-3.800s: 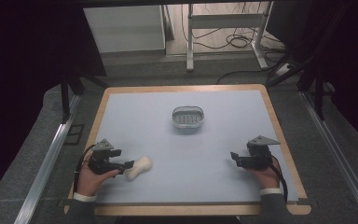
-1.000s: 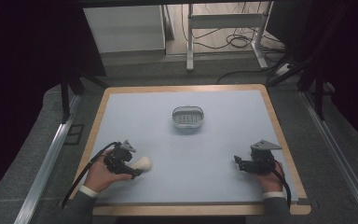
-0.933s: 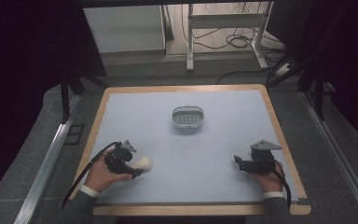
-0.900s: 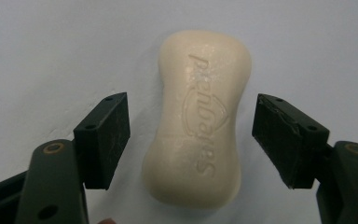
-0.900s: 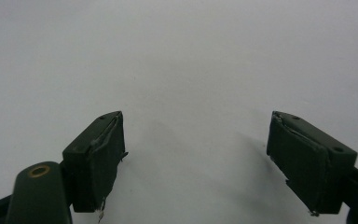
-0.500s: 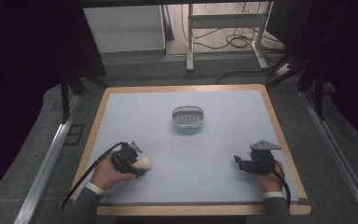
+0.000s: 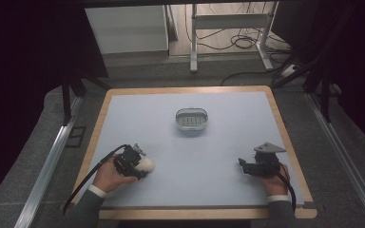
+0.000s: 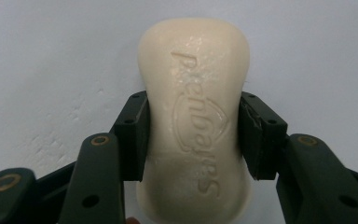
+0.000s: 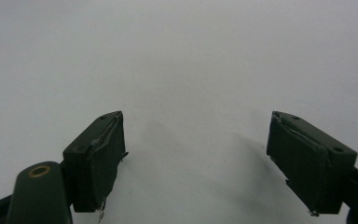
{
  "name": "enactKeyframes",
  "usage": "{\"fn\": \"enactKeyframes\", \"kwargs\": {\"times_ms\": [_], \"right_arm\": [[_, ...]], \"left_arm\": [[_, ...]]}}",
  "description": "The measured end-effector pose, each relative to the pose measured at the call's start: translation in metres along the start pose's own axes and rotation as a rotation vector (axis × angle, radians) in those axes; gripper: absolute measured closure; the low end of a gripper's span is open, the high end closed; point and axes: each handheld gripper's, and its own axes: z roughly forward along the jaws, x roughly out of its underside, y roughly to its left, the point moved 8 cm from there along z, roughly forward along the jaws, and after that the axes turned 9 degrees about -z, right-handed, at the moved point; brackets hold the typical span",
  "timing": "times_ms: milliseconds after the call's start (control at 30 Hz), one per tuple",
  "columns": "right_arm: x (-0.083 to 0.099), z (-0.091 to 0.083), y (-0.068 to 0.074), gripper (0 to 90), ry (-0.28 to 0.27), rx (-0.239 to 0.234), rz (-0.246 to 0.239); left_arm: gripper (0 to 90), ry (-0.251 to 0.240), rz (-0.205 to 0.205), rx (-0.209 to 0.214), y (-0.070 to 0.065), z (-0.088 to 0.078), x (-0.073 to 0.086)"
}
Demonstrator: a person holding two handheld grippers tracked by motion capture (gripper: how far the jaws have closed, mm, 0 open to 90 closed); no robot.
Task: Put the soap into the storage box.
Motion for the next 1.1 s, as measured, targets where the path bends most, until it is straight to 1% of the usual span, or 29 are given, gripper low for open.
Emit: {"fn": "enactKeyframes", "kwargs": {"times_ms": [33,167,267,433,467,533,767,833,967,1067,1100], "right_arm": [[0.0,0.0,0.0,19.0,0.0,0.001,0.0],[0.0,0.0,0.0,19.0,0.003,0.003,0.0],[0.001,0.0,-0.001,19.0,0.004,0.005,0.001],[0.001,0.0,-0.001,19.0,0.008,0.007,0.003],[0.001,0.0,-0.001,19.0,0.008,0.007,0.003],[0.001,0.001,-0.001,19.0,0.009,0.007,0.001],[0.001,0.001,-0.001,19.0,0.012,0.01,-0.001],[0.001,0.002,-0.001,19.0,0.012,0.01,-0.001],[0.002,0.001,-0.001,19.0,0.013,0.009,0.001],[0.002,0.002,-0.001,19.0,0.014,0.009,-0.001],[0.002,0.002,-0.001,19.0,0.014,0.009,-0.002]], "left_arm": [[49.6,0.0,0.0,0.0,0.0,0.0,0.0],[49.7,0.013,0.013,-0.022,0.0,-0.001,-0.001],[49.8,0.011,0.015,-0.022,0.001,-0.003,-0.003],[49.8,-0.009,0.007,-0.009,0.003,-0.01,-0.009],[49.8,-0.013,0.01,-0.005,0.004,-0.013,-0.01],[49.9,-0.019,0.012,-0.012,0.006,-0.014,-0.012],[49.9,-0.029,0.027,-0.007,0.005,-0.02,-0.018],[49.9,-0.036,0.031,0.008,0.005,-0.023,-0.022],[49.9,-0.046,0.036,0.006,0.006,-0.025,-0.028],[49.9,-0.057,0.044,0.012,0.006,-0.027,-0.037],[49.9,-0.057,0.044,0.012,0.006,-0.027,-0.037]]}}
